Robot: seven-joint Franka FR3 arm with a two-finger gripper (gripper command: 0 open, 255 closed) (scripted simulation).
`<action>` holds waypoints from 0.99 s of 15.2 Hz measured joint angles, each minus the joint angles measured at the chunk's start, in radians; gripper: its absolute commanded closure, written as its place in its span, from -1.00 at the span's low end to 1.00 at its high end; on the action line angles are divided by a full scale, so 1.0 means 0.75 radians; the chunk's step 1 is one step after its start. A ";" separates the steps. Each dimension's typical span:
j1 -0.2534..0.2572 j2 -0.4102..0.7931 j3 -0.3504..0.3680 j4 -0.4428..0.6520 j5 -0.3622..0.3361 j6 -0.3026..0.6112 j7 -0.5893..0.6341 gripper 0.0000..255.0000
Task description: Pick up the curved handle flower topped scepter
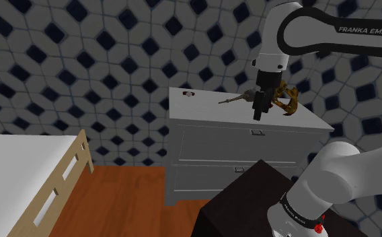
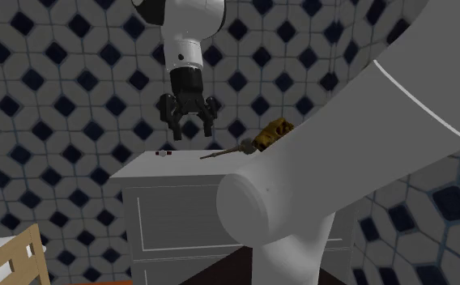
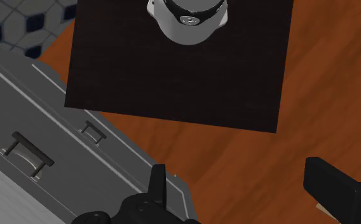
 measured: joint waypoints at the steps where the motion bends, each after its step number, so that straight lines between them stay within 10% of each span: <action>1: 0.000 0.000 0.000 0.000 0.000 0.000 0.000 -1.00; 15: -0.053 0.233 -0.388 0.049 -0.348 0.285 -0.658 -1.00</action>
